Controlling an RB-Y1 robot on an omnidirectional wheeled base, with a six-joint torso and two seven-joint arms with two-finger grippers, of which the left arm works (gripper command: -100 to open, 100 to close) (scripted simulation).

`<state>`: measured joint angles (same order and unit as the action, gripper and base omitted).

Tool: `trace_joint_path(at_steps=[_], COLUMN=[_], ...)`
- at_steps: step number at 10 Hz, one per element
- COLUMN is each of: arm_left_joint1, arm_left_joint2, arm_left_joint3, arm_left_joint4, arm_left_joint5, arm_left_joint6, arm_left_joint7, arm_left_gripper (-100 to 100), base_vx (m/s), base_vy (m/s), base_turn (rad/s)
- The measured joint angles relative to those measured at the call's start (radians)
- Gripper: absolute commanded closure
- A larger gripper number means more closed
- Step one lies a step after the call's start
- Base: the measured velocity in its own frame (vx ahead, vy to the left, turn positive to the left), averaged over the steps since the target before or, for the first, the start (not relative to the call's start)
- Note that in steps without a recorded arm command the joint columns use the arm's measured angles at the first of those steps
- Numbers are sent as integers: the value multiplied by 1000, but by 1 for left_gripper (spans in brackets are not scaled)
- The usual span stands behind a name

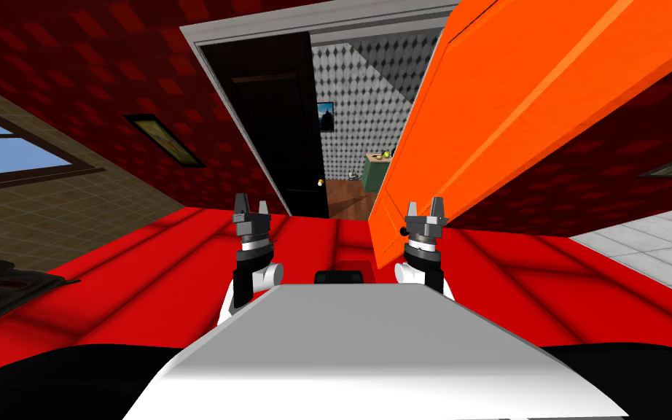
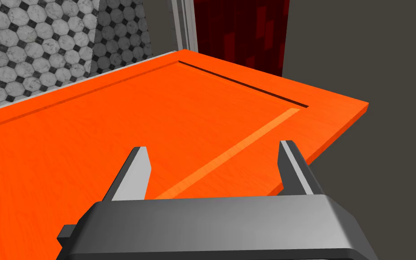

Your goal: Pull the door open

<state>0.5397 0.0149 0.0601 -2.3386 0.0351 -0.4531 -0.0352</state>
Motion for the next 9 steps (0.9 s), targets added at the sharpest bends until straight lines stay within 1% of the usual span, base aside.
trace_joint_path(at_steps=[2, 4, 5, 7, 8, 9], arm_left_joint1=[-12, -31, -44, -54, -63, -72], arm_left_joint2=[8, 18, 22, 33, 39, 44], arm_left_joint3=[-4, -2, -3, -1, 0, 1], arm_left_joint4=[39, 87, 111, 149, 180, 202], arm_left_joint5=[-10, -19, -26, -32, -37, -41], arm_left_joint6=[-13, -27, -30, -43, -55, -61], arm_left_joint7=[-23, -52, -70, -94, -108, -123], arm_left_gripper=[-100, -100, -100, -100, -100, -100], base_vx=[150, 188, 154, 107, 125, 103], base_vy=[5, -11, -5, -2, -3, -8], base_turn=[25, 19, 18, 15, 19, 15])
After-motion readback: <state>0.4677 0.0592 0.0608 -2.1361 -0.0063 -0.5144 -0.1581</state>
